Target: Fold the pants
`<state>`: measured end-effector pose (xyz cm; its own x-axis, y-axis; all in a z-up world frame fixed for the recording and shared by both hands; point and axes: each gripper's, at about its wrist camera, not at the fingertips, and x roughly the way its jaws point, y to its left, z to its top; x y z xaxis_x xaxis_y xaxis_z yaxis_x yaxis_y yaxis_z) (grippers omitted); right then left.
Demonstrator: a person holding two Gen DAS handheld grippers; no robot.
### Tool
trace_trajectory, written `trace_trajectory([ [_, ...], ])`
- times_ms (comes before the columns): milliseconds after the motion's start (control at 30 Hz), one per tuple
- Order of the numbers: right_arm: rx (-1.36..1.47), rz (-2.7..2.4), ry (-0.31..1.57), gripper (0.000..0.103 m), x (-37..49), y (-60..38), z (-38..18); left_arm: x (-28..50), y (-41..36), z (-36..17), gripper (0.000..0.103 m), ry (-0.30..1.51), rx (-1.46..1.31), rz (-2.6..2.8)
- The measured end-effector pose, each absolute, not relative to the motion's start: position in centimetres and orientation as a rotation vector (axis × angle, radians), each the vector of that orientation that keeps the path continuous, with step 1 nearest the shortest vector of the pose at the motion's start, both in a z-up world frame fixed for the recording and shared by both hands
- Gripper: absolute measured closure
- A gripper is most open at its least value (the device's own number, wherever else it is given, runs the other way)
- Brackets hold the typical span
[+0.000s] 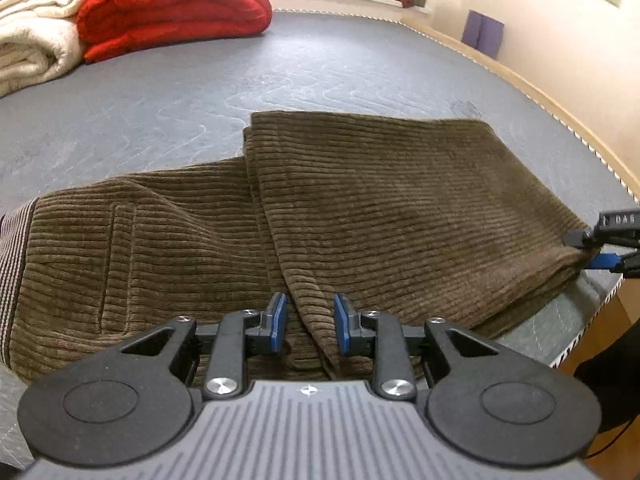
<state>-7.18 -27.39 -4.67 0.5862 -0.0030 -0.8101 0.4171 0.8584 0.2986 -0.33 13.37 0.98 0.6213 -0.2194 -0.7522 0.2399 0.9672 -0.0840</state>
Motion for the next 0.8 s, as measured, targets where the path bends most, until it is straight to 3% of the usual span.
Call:
trace_trajectory([
  [67,0.470,-0.264,0.890,0.065,-7.4,-26.8,-4.1,0.1,14.1,1.5,0.074,0.843,-0.020,-0.262],
  [233,0.213,-0.171,0.722,0.071,-8.5,-22.0,0.2,-0.3,15.9,3.9,0.068,0.753,-0.151,-0.293],
  [333,-0.025,-0.048,0.584,0.071,-10.2,-17.1,3.2,-0.9,17.2,6.5,0.046,0.699,-0.280,-0.384],
  [367,-0.101,-0.001,0.538,0.071,-11.2,-15.3,3.9,-1.0,17.6,7.5,0.030,0.682,-0.325,-0.416],
  [433,-0.231,0.090,0.465,0.071,-13.1,-12.0,4.5,-0.5,17.9,9.5,0.017,0.669,-0.393,-0.481],
  [533,-0.387,0.218,0.388,0.071,-15.6,-7.6,4.1,0.6,17.3,12.0,0.016,0.689,-0.453,-0.605],
  [633,-0.496,0.321,0.341,0.071,-17.4,-4.3,3.1,2.4,15.2,12.5,0.005,0.799,-0.466,-0.700],
  [767,-0.576,0.436,0.319,0.072,-18.8,-1.8,1.8,3.7,12.6,11.6,0.006,0.867,-0.346,-0.612],
  [800,-0.591,0.448,0.320,0.072,-19.0,-1.4,1.5,3.9,12.4,11.1,0.016,0.896,-0.347,-0.586],
])
